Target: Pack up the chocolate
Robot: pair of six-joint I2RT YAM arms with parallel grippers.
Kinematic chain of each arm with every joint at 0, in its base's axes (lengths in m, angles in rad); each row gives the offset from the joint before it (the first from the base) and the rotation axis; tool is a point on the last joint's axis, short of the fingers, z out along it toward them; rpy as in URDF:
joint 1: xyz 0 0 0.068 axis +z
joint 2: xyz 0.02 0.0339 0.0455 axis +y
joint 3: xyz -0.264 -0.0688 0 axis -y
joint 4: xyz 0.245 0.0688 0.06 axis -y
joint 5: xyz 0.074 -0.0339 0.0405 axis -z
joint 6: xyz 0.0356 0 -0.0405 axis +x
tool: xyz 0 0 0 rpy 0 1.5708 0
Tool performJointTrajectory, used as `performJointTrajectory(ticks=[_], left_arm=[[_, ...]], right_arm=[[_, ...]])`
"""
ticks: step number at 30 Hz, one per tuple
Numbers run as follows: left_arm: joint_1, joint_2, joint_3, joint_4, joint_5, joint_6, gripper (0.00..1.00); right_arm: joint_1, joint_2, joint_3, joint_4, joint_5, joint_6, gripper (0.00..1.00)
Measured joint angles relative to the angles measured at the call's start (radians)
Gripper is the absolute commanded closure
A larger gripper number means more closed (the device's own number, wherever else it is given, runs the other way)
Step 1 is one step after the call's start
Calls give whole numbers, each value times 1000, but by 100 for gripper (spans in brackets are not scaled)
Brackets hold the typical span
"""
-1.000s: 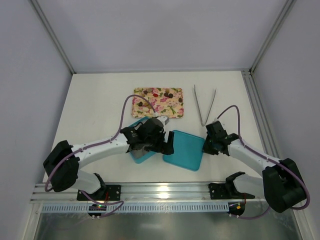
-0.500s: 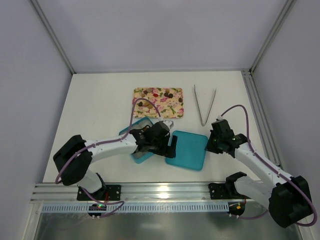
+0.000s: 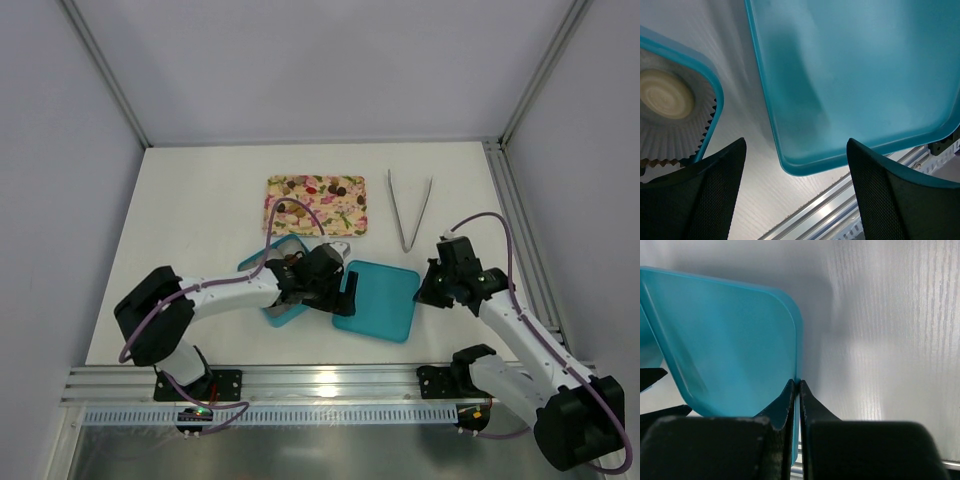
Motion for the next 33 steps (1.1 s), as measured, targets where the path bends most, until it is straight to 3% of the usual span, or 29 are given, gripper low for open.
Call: performJointTrajectory(ticks=[14,22,33], left_arm=[[0,14,0,41,33,-28,26],[0,-31,1,69,73,-64,34],[2,-125,28,74,93,-99,57]], right_arm=[[-40,-57,50,-77,-76,-19,96],[-60,-84,71,-82,-121,-22,96],[-68,-101,74,-72,-156,-21,96]])
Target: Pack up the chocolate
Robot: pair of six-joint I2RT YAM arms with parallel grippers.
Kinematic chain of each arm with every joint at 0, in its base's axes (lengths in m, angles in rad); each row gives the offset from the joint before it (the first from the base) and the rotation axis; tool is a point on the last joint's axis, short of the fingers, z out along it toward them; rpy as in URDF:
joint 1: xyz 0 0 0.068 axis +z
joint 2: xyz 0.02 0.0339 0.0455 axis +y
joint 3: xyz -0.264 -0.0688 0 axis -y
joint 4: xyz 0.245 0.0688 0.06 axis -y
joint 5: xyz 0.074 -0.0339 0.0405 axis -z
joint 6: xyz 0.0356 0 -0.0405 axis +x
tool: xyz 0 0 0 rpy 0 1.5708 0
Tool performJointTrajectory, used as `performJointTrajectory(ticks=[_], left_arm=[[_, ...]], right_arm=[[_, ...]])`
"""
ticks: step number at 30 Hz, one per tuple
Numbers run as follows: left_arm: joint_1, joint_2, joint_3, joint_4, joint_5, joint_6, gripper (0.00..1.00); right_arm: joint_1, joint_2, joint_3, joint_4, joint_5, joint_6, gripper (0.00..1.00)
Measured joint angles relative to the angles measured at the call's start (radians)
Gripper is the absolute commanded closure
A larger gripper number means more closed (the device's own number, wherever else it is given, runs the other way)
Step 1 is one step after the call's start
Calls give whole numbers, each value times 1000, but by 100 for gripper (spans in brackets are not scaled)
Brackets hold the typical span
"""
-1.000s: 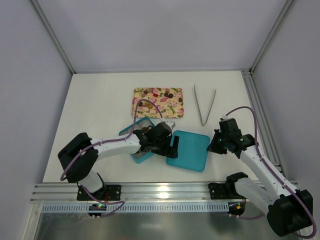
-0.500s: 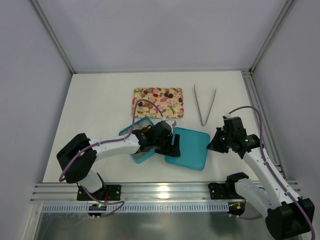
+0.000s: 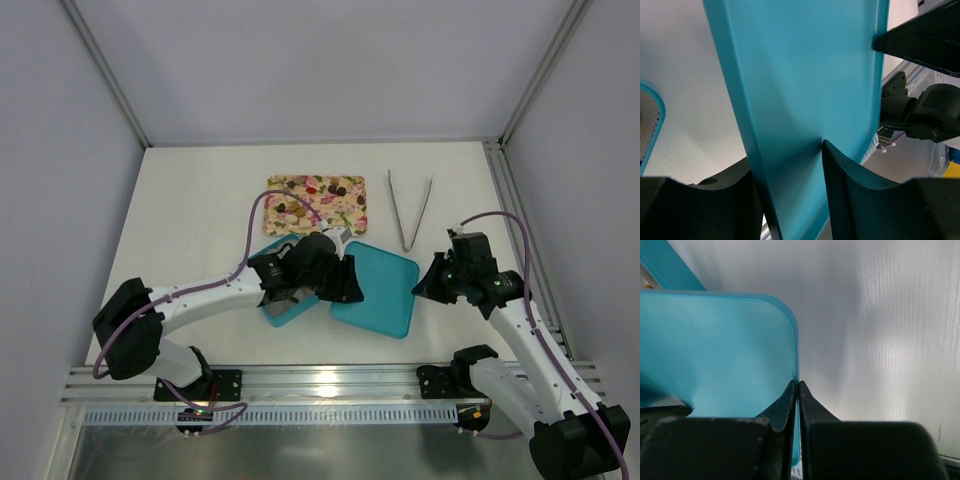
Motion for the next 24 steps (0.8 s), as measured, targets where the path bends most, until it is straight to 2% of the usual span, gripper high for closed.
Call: performJointTrajectory(ticks=[7,10,13,14,16,17,24], left_arm=[[2,-2,3,21,37,-19,68],[6,-7,4,28,58,-29,76],[13,-11,7,42,83,-34,89],[15,-13,10,47,91,-35,97],[18,-18,18,52,109,-36,100],[19,-20,21,53,113,-38,100],[77,-21,21,44,124,-71,100]], right_arm=[[0,-11,4,23,-19,-1,96],[0,-12,4,31,-18,-2,96],[0,-12,4,43,-18,-2,96],[0,-12,4,47,-17,-2,96],[0,-11,4,56,-14,-5,91],[0,-11,4,62,-14,-5,83],[0,-13,13,93,-13,-21,60]])
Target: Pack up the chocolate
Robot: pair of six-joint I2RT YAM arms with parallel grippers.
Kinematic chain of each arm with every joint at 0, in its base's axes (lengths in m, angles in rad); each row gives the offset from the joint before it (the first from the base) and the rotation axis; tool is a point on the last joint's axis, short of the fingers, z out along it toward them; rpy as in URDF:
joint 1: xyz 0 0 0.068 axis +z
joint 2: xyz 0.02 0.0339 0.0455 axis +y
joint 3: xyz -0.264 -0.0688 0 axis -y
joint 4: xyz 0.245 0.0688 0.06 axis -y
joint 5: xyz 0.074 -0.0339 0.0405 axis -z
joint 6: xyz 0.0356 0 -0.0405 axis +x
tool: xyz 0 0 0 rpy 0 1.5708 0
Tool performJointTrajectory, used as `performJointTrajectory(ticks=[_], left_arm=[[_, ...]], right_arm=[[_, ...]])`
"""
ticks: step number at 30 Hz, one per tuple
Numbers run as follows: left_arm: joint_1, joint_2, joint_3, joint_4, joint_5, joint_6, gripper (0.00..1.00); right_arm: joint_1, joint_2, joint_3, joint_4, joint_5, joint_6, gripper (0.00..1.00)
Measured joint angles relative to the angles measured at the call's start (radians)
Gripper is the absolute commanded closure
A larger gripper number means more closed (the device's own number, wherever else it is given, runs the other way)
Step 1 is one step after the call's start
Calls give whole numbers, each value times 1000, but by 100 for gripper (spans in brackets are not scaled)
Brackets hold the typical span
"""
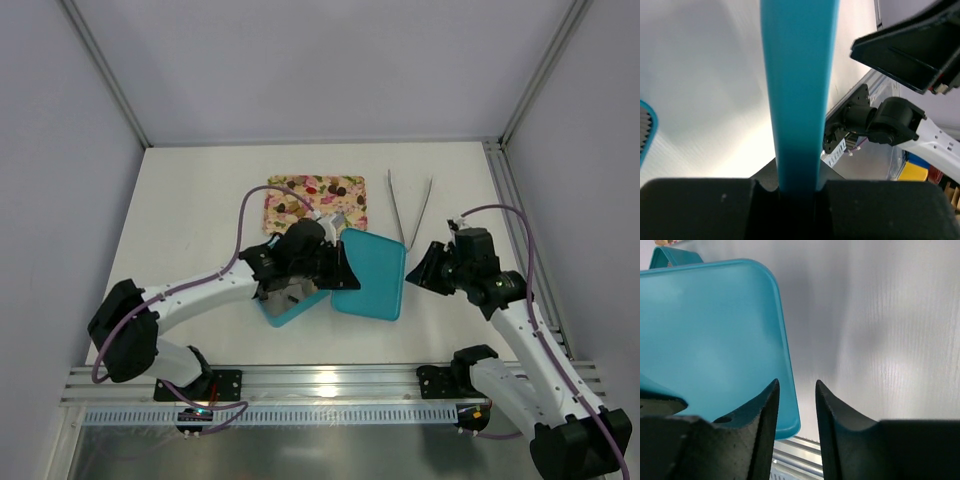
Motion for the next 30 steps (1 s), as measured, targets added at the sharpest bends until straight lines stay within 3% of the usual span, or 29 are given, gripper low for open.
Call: performJointTrajectory(ticks=[5,12,21,30], left_arm=[[89,0,0,-30,31,-29,100],[224,12,35,-112,131,-77,100],[268,44,64,-163,267,-135,100],[300,48,65,-179,337,-168,100]], right_arm=[[92,-37,64,-8,100,-47,52],[506,-18,212,18,369,-122,52],[979,224,298,65,772,-300,42],[1171,336,306,122,974,-461,38]])
